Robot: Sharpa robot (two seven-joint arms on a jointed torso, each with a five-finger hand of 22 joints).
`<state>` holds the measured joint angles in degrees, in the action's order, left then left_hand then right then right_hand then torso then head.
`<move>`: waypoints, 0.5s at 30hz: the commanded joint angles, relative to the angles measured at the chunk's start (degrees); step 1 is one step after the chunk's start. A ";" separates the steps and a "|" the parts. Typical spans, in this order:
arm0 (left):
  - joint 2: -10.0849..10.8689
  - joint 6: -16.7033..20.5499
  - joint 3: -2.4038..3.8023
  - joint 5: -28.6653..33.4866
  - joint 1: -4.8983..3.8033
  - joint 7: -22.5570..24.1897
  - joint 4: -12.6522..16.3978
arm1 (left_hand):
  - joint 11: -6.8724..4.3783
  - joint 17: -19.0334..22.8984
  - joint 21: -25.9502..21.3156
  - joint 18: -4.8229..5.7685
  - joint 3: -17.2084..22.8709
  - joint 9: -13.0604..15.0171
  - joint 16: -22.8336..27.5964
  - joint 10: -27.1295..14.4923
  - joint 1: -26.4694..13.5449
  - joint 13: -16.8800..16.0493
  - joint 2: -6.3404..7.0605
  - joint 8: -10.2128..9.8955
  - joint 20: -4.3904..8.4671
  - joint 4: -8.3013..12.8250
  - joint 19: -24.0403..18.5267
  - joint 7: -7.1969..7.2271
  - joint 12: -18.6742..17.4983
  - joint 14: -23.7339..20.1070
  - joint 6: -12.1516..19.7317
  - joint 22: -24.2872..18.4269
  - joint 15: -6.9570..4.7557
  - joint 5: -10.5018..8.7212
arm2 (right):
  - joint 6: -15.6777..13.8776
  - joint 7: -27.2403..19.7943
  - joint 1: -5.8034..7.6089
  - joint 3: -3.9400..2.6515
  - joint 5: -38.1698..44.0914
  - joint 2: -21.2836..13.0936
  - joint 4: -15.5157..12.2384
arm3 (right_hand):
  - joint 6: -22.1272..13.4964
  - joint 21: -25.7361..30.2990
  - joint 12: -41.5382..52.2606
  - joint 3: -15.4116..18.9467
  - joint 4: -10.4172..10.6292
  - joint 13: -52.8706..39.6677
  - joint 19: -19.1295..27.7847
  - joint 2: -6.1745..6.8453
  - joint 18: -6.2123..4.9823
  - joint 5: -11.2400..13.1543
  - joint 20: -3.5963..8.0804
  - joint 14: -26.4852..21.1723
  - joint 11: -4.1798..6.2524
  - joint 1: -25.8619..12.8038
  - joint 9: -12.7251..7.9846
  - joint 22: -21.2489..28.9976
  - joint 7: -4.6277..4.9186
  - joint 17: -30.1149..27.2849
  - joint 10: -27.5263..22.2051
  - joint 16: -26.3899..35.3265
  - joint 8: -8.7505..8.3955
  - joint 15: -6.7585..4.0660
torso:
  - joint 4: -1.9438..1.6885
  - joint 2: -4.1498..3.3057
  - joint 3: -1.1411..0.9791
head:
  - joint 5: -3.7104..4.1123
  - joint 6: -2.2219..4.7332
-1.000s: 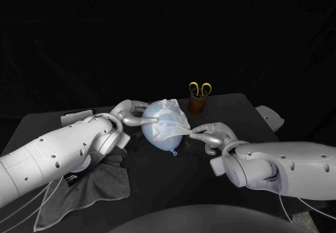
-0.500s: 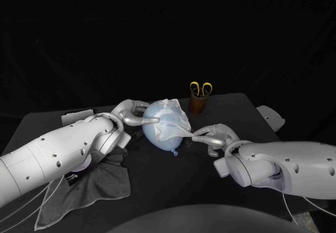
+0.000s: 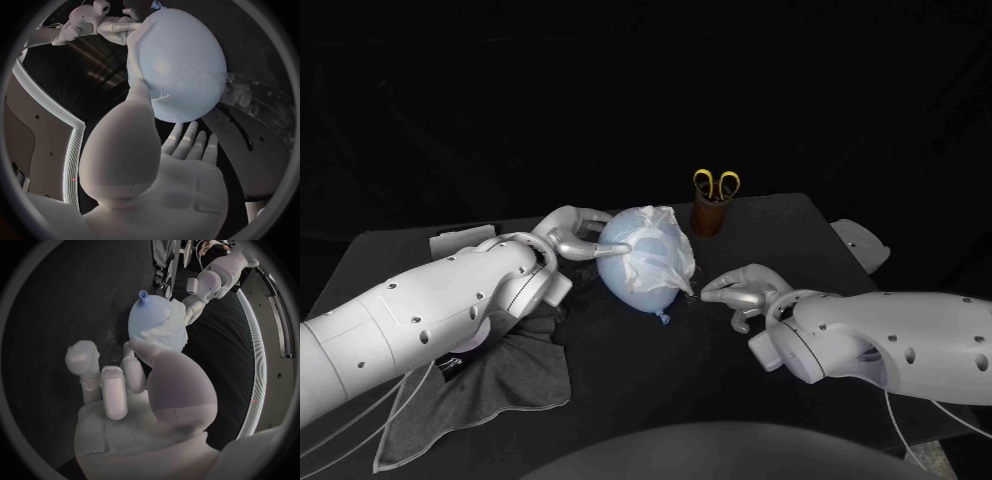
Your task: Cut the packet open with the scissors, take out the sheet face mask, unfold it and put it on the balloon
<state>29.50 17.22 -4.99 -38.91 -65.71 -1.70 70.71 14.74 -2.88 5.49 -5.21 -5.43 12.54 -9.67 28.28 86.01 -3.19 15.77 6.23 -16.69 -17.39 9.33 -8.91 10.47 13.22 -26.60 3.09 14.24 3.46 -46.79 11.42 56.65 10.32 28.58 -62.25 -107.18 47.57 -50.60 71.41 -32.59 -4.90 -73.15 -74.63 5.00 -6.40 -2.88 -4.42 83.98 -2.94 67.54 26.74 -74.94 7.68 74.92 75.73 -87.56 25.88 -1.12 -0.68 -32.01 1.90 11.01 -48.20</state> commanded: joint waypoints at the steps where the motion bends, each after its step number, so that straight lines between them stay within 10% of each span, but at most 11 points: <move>1: 0.10 -0.60 0.00 0.43 0.00 0.90 0.25 | -0.16 0.08 -0.26 -0.98 -0.48 -0.13 0.39 0.07 0.40 -0.03 0.11 0.26 -0.08 0.05 0.08 -7.61 -0.32 0.20 0.42 -0.11 -0.07 -0.15 | -0.85 0.76 -0.05 0.03 2.98 0.08 1.04 | -5.35 16.25 -19.93 1.79 0.28 15.14 7.60 3.04 -2.78 -1.42 -1.50 -0.87 -1.88 -0.26 -1.60 0.99 2.16 -3.23 -15.32 6.05 -3.13 1.74 | 0.05 -0.02 0.04 | -0.24 0.11; 7: 0.86 -1.15 0.00 2.12 0.02 4.31 0.87 | -0.23 0.32 -0.41 -0.73 -1.47 -0.27 1.32 -0.05 0.32 -0.03 0.44 0.19 -0.19 0.06 -0.17 -7.52 -0.64 -0.85 0.69 -0.21 0.01 -0.09 | -1.37 -2.63 0.02 0.03 3.07 0.15 2.49 | -8.49 29.53 -34.72 3.09 0.96 30.61 14.92 4.91 -3.93 -3.22 -3.58 -18.36 -3.24 0.70 -2.24 9.76 3.36 -33.97 -20.61 29.28 -2.53 3.18 | 0.07 -0.07 -0.01 | -0.26 0.36; 15: 2.10 -1.67 0.03 3.99 0.04 8.00 1.80 | -0.26 0.39 -0.45 -0.62 -1.62 -0.28 1.57 0.04 0.32 -0.04 0.42 0.20 -0.18 0.06 -0.24 -7.48 -0.67 -1.14 0.69 -0.24 -0.03 -0.10 | 0.98 -5.44 0.13 0.03 3.06 0.27 3.28 | -10.61 43.58 -48.39 4.57 1.56 48.86 21.12 5.84 -3.97 -2.58 -7.24 -27.41 -6.04 1.51 -3.75 24.65 5.39 -44.80 -23.62 48.59 -1.19 6.43 | 0.04 0.02 -0.06 | -0.15 0.32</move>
<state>31.60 16.68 -5.00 -36.69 -65.66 2.49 72.17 14.74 -2.54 5.22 -5.20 -6.63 12.32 -8.30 28.28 86.01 -3.19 15.76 6.23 -16.69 -17.31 9.33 -9.12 10.15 12.60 -26.39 2.90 14.24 3.47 -47.36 9.22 56.74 10.36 30.54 -62.05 -103.93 36.91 -8.26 23.75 -28.36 -3.31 -25.90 -53.73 10.81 -9.78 -5.64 -11.25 57.26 -8.72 68.56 23.16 -51.87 10.36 31.25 51.37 -40.79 24.39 5.04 -0.63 -32.06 1.87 10.83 -47.91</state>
